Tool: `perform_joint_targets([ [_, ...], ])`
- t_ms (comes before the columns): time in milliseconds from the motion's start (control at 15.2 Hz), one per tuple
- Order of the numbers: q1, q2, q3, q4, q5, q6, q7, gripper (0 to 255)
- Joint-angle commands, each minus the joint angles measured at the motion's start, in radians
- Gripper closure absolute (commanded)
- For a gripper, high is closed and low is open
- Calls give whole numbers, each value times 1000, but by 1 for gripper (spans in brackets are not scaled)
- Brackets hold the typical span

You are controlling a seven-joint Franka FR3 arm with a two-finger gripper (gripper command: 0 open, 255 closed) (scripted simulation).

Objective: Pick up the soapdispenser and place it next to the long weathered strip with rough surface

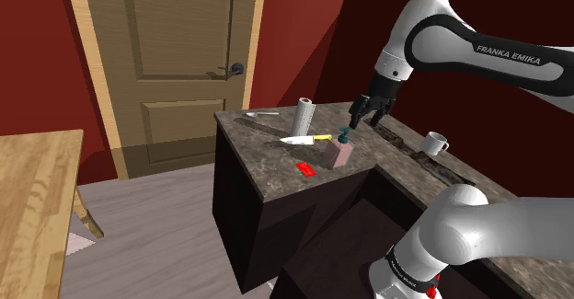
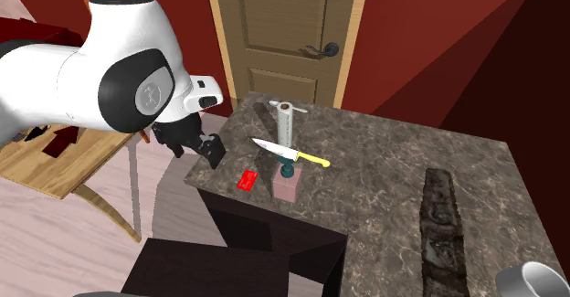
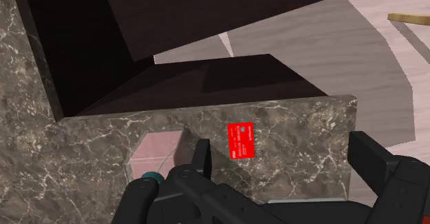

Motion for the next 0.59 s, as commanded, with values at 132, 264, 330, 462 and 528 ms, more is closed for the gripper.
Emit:
perform_joint_targets([
  [132, -13, 40, -41, -7, -15, 52, -35, 0],
  [264, -25, 85, -82, -8, -26, 105, -71, 0],
  [330, -30, 109, -102, -7, -30, 130, -89, 0],
  [462, -38, 161, -144, 0, -36, 181, -125, 0],
  [528, -40, 189, -164, 5, -36, 206, -144, 0],
])
